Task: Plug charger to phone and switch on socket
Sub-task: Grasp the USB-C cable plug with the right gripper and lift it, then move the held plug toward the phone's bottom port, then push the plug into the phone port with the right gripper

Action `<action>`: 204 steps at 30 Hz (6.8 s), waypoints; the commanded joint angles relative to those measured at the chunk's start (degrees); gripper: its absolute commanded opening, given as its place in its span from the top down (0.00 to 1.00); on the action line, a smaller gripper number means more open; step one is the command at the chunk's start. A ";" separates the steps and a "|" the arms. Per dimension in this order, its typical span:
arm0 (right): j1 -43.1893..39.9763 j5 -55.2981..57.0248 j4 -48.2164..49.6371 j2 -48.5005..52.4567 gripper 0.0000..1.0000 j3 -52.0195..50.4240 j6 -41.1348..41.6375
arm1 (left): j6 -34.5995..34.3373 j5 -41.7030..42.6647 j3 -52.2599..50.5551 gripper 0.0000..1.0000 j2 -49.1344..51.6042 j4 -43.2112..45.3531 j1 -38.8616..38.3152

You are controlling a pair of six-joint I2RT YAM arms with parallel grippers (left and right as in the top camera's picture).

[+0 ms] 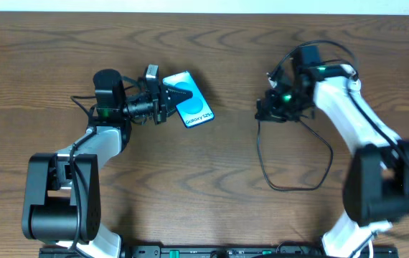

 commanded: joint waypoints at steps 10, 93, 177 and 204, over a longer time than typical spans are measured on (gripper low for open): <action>1.62 -6.88 -16.87 -30.25 0.99 -0.48 -22.45 | 5.40 3.30 5.90 0.92 -0.68 0.87 -5.55; 13.05 -23.82 38.93 -33.29 0.99 -31.50 18.01 | -9.18 1.53 6.45 0.93 -0.70 26.36 -8.13; 13.22 -20.33 40.00 -33.29 0.99 -31.50 11.17 | -4.90 5.14 6.38 0.93 -0.70 26.27 -8.09; 17.64 7.23 31.63 -46.90 0.39 -26.03 8.59 | -4.85 5.66 6.38 0.93 -0.70 26.27 -8.11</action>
